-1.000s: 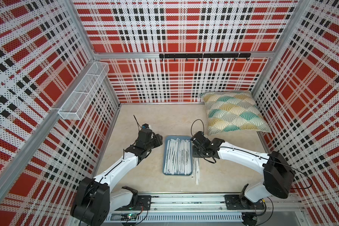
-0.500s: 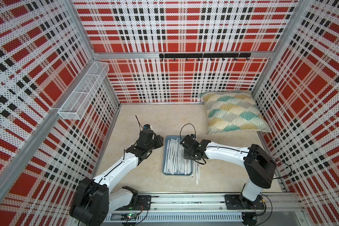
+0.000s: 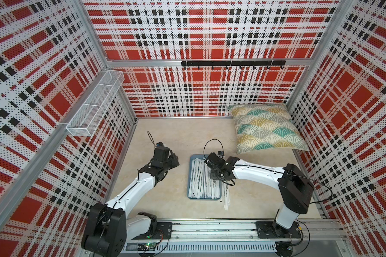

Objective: Put the straws into the storage box
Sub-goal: Place the straw in the storage box, then move the straw to the center of the board.

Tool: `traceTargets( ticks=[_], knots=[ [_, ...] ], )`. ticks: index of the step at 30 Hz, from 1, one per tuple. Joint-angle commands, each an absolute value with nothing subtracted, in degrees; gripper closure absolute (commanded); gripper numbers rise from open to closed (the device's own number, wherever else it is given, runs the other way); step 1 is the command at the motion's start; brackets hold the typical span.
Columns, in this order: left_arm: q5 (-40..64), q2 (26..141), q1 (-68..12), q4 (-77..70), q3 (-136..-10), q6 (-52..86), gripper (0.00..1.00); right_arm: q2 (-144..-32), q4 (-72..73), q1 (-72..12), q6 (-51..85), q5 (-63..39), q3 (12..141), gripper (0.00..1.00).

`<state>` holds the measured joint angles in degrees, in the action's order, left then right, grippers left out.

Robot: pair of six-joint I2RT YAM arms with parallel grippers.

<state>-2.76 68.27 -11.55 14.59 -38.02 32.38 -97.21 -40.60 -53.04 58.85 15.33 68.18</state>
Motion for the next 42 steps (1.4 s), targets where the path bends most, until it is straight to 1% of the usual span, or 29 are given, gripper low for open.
traceTargets(
  ticks=[1, 5, 8, 12, 15, 18, 20, 23, 25, 29, 34, 37, 39, 42],
  knots=[
    [-6.0, 69.0, -4.7, 19.5, -40.1, 29.2, 0.41, -91.0, -42.3, -52.3, 58.2, 17.2, 67.5, 0.71],
    [-6.6, 72.6, 4.7, 20.4, -39.9, 27.2, 0.36, -87.6, -36.8, -49.6, 57.4, 14.3, 61.8, 0.71],
    [-8.2, 74.9, 10.0, 21.0, -40.3, 25.1, 0.33, -87.1, -35.1, -48.7, 55.9, 13.6, 60.6, 0.71],
    [-6.8, 78.5, 16.0, 21.5, -40.9, 22.7, 0.28, -86.8, -34.2, -47.5, 52.8, 13.1, 60.0, 0.7],
    [-8.2, 79.7, 18.2, 21.1, -41.0, 22.1, 0.25, -85.8, -33.2, -45.8, 50.8, 12.3, 58.8, 0.7],
    [-6.2, 81.0, 20.9, 20.2, -40.5, 22.2, 0.25, -84.6, -32.1, -44.1, 49.4, 12.2, 57.7, 0.7],
    [-3.4, 82.8, 23.3, 19.7, -40.3, 22.7, 0.25, -84.2, -32.0, -43.7, 48.5, 10.4, 57.3, 0.7],
    [-1.6, 84.7, 24.5, 19.0, -39.8, 23.9, 0.27, -84.2, -31.7, -43.4, 47.4, 10.5, 57.1, 0.7],
    [-0.6, 84.6, 23.9, 18.4, -39.1, 26.1, 0.3, -84.2, -31.5, -43.3, 46.7, 10.9, 57.0, 0.7],
    [-1.3, 81.8, 19.8, 17.7, -36.6, 31.0, 0.32, -84.4, -31.3, -43.2, 45.6, 11.4, 57.0, 0.7],
    [0.5, 77.9, 11.3, 15.9, -31.2, 39.7, 0.33, -84.6, -30.9, -42.9, 44.9, 11.3, 57.2, 0.7],
    [1.9, 74.7, 4.2, 13.8, -27.8, 45.2, 0.33, -84.8, -30.6, -42.8, 44.4, 11.4, 57.3, 0.7],
    [1.5, 73.3, 0.5, 15.2, -28.2, 45.8, 0.34, -85.1, -30.7, -42.7, 44.0, 11.3, 57.5, 0.7],
    [2.5, 71.4, -0.5, 16.6, -30.2, 43.1, 0.34, -85.5, -30.0, -42.7, 43.7, 11.0, 57.3, 0.7]
  ],
)
